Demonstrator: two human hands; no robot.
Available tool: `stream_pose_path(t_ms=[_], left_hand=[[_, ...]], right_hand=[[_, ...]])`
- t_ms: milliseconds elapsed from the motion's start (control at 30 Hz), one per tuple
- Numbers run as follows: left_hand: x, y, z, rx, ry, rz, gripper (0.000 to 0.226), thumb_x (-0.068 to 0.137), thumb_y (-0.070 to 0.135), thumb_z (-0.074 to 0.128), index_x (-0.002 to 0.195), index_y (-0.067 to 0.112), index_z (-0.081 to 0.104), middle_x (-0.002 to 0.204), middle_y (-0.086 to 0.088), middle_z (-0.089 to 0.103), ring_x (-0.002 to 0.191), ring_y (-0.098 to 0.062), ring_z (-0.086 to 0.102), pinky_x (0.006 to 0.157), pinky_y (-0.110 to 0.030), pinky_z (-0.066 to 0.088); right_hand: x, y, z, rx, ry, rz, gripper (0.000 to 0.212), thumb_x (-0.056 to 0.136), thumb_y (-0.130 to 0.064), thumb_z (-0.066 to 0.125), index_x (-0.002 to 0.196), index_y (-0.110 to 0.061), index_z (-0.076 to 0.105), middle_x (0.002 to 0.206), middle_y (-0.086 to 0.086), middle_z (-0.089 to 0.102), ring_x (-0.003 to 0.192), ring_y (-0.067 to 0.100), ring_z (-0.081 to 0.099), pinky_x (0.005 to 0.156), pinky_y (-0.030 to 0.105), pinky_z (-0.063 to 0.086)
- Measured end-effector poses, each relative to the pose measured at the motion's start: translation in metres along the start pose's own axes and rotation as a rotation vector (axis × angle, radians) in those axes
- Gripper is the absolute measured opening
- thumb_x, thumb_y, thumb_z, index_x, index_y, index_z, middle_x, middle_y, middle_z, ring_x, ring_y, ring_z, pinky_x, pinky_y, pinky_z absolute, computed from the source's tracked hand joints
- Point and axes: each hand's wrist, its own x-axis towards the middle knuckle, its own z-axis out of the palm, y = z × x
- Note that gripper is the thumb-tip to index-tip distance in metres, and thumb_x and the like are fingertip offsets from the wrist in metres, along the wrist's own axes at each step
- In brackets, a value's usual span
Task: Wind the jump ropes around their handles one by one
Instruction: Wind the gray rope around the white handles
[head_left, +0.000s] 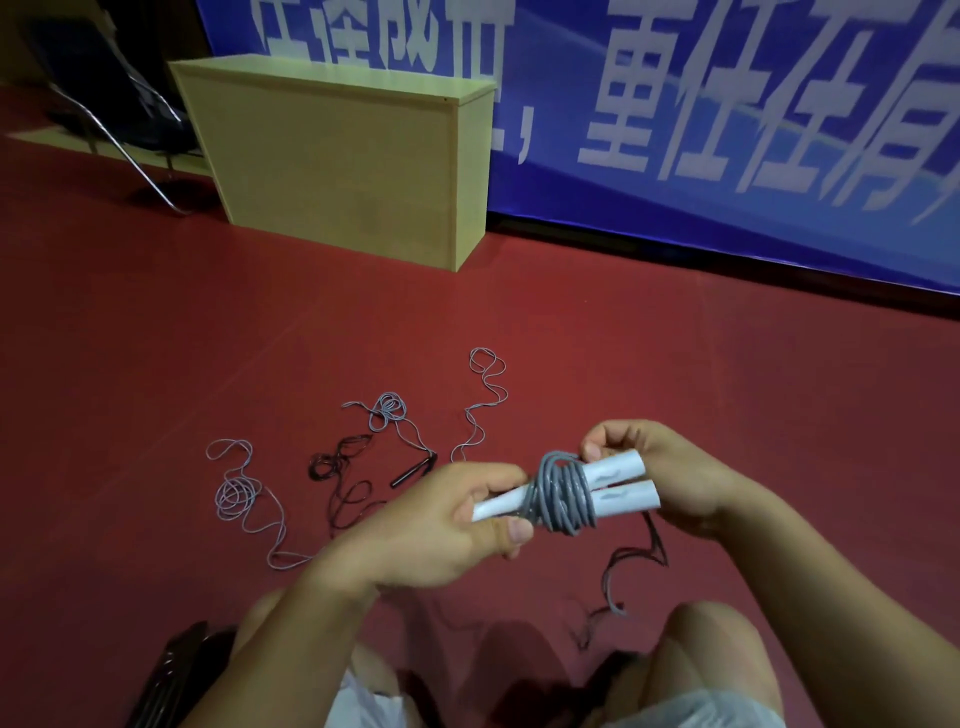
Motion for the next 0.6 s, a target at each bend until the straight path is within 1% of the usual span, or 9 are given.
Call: stream_pose_path(t_ms=[67,100,133,200,300,400,467,533,600], left_hand=[[0.000,-0.003,0.000,-0.176,0.077,0.021,0.018,0.092,0.022,0.062,0.089,0.005,0.057,0.071,0.002,0.059,0.054,-0.009,0.044,0.052,-0.019,0.038],[0.000,-0.005,-0.001,-0.239,0.125,0.020,0.020,0.092,0.020,0.061,0.090,0.001,0.056,0.070,0.000,0.057,0.052,-0.008,0.041,0.050,-0.017,0.036],[0.001,-0.006,-0.002,-0.273,0.175,0.013,0.019,0.092,0.019,0.060,0.091,0.000,0.056,0.069,-0.002,0.056,0.052,-0.008,0.041,0.049,-0.016,0.035],[0.004,-0.011,-0.002,-0.298,0.265,-0.007,0.014,0.090,0.020,0.058,0.091,0.005,0.058,0.070,-0.004,0.055,0.050,-0.006,0.041,0.049,-0.015,0.035],[0.007,-0.018,0.001,-0.341,0.358,-0.055,0.013,0.088,0.022,0.058,0.091,0.010,0.060,0.069,-0.003,0.055,0.048,-0.008,0.038,0.049,-0.014,0.033],[0.008,-0.024,0.002,-0.371,0.439,-0.101,0.009,0.087,0.023,0.058,0.088,0.014,0.061,0.068,0.000,0.055,0.048,-0.009,0.036,0.048,-0.014,0.031],[0.010,-0.027,0.002,-0.363,0.488,-0.144,0.008,0.094,0.017,0.059,0.086,0.013,0.061,0.068,-0.001,0.054,0.048,-0.009,0.035,0.047,-0.014,0.031],[0.012,-0.030,0.003,-0.363,0.540,-0.202,0.015,0.099,0.008,0.055,0.086,0.011,0.061,0.067,-0.002,0.053,0.047,-0.009,0.033,0.045,-0.015,0.030],[0.014,-0.032,0.005,-0.352,0.571,-0.251,0.016,0.100,0.006,0.052,0.087,0.008,0.062,0.065,-0.001,0.053,0.047,-0.009,0.032,0.044,-0.016,0.028]], right_hand=[[-0.001,0.006,0.000,-0.080,0.049,0.007,0.016,0.072,-0.016,0.078,0.068,-0.015,0.063,0.059,0.007,0.053,0.048,0.013,0.036,0.048,0.026,0.026],[-0.002,0.010,0.000,-0.074,0.068,0.018,0.022,0.079,-0.025,0.076,0.070,-0.014,0.060,0.059,0.010,0.048,0.047,0.014,0.031,0.048,0.027,0.022],[-0.002,0.015,-0.001,-0.063,0.082,0.027,0.025,0.086,-0.031,0.067,0.072,-0.013,0.057,0.059,0.010,0.047,0.046,0.014,0.029,0.048,0.028,0.020],[-0.002,0.020,-0.002,-0.125,0.115,0.030,0.028,0.096,-0.030,0.055,0.078,-0.009,0.055,0.057,0.004,0.049,0.044,0.013,0.030,0.046,0.026,0.022],[-0.004,0.019,0.001,-0.324,0.162,-0.006,0.030,0.100,-0.028,0.052,0.086,-0.003,0.058,0.056,-0.003,0.051,0.045,0.008,0.035,0.043,0.022,0.028],[-0.008,0.014,0.001,-0.489,0.215,-0.078,0.025,0.098,-0.030,0.056,0.086,-0.010,0.066,0.055,-0.008,0.051,0.048,0.003,0.039,0.049,0.018,0.033],[-0.011,0.010,0.001,-0.647,0.260,-0.139,0.022,0.095,-0.034,0.060,0.084,-0.016,0.067,0.056,-0.010,0.049,0.050,0.001,0.039,0.050,0.020,0.033],[-0.013,0.005,0.004,-0.808,0.298,-0.206,0.017,0.091,-0.036,0.064,0.082,-0.022,0.066,0.057,-0.010,0.050,0.052,0.003,0.043,0.053,0.022,0.034],[-0.016,0.001,0.010,-0.928,0.319,-0.249,0.014,0.089,-0.036,0.066,0.083,-0.024,0.064,0.058,-0.009,0.052,0.056,0.005,0.046,0.057,0.025,0.037]])
